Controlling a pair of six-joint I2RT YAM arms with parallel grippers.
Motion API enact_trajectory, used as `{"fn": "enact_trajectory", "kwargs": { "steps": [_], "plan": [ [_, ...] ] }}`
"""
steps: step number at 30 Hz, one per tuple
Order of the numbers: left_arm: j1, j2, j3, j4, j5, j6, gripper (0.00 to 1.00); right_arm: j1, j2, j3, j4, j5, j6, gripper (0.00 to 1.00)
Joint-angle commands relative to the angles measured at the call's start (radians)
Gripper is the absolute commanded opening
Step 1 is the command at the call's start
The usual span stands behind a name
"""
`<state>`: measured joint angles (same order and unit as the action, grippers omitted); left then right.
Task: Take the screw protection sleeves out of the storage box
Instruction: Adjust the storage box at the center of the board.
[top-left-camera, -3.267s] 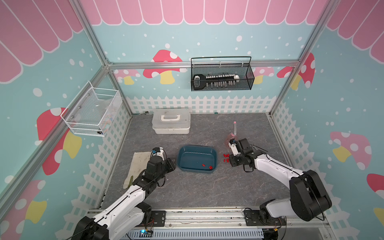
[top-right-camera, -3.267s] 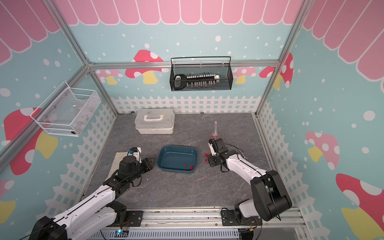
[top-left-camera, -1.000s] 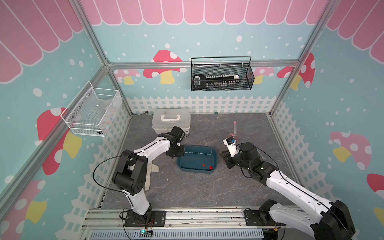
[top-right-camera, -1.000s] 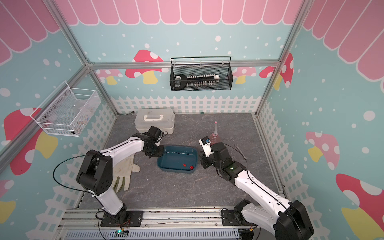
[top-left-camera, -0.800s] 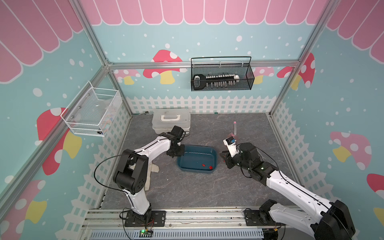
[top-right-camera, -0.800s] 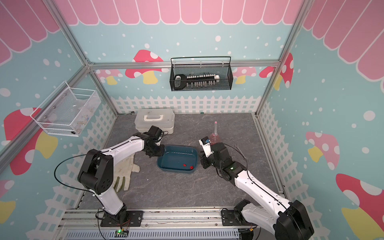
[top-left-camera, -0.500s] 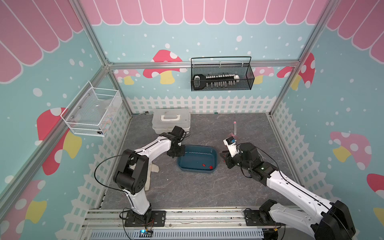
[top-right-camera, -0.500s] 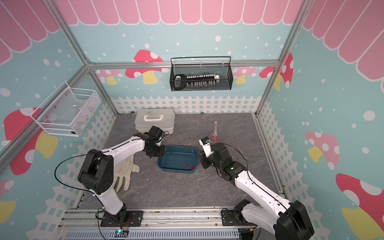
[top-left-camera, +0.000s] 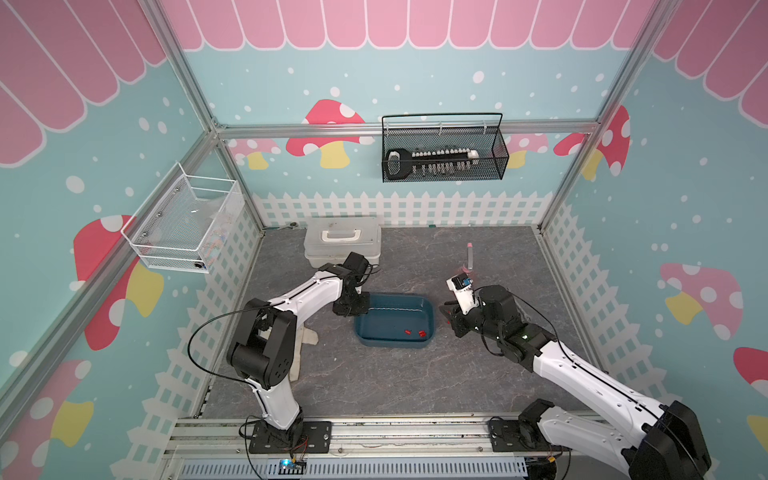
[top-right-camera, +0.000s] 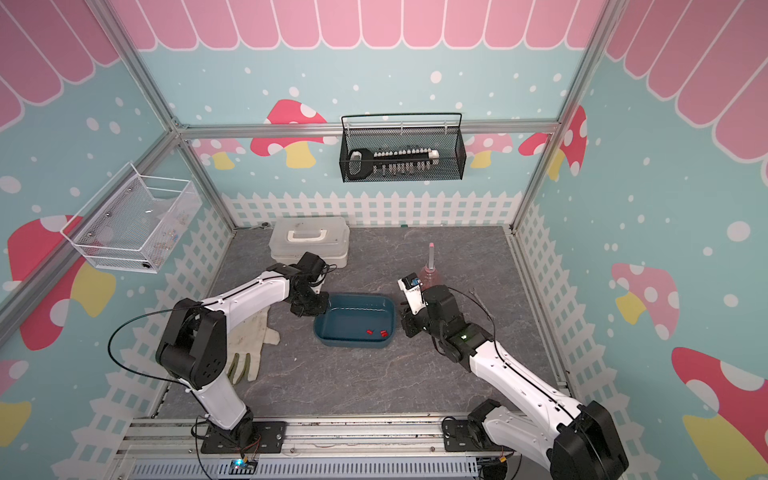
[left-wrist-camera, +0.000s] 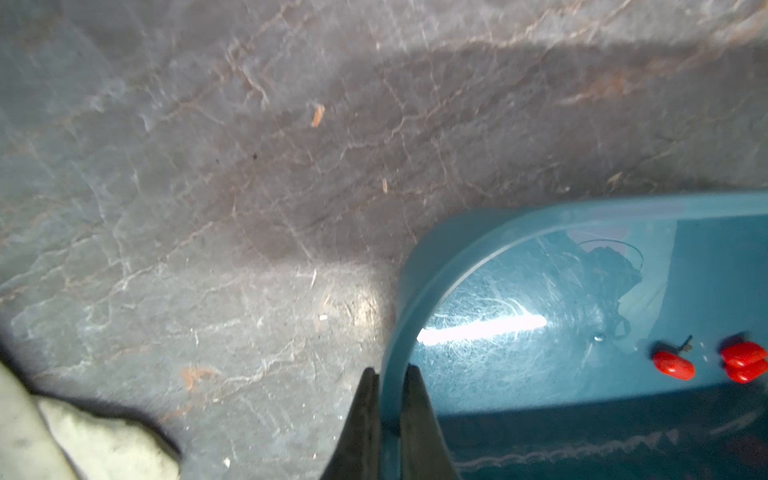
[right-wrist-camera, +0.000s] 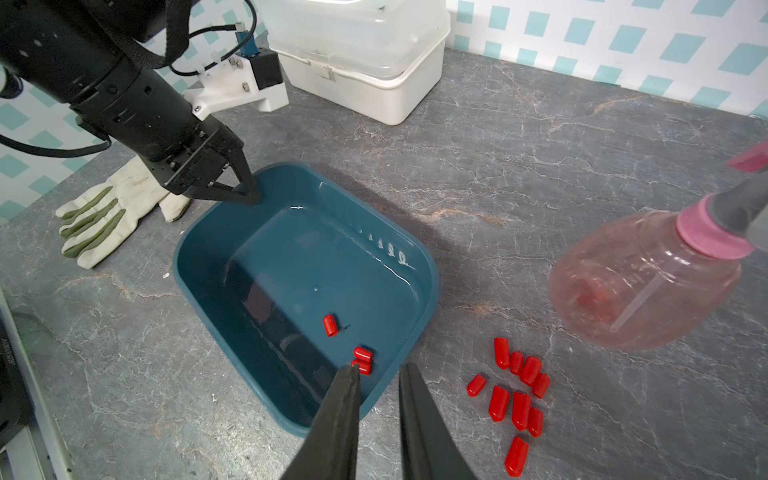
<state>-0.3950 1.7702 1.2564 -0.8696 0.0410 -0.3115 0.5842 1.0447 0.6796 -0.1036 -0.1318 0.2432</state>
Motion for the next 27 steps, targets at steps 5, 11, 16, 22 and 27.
{"fn": "enact_trajectory", "kwargs": {
  "steps": [5, 11, 16, 22, 27],
  "plan": [
    [-0.005, 0.004, 0.061, -0.207, 0.071, -0.014, 0.0, 0.003, -0.002, -0.009, 0.018, -0.007, -0.005, 0.22],
    [-0.004, 0.067, 0.145, -0.362, 0.11, 0.02, 0.0, 0.003, -0.013, -0.014, 0.016, -0.004, -0.004, 0.22],
    [-0.003, 0.1, 0.221, -0.454, 0.12, 0.045, 0.0, 0.003, -0.012, -0.014, 0.017, -0.004, -0.004, 0.22],
    [-0.001, 0.115, 0.244, -0.475, 0.094, 0.049, 0.0, 0.003, -0.012, -0.014, 0.016, -0.005, -0.004, 0.22],
    [-0.001, 0.131, 0.177, -0.421, 0.101, 0.041, 0.0, 0.003, -0.012, -0.014, 0.016, -0.005, -0.004, 0.22]
  ]
}}
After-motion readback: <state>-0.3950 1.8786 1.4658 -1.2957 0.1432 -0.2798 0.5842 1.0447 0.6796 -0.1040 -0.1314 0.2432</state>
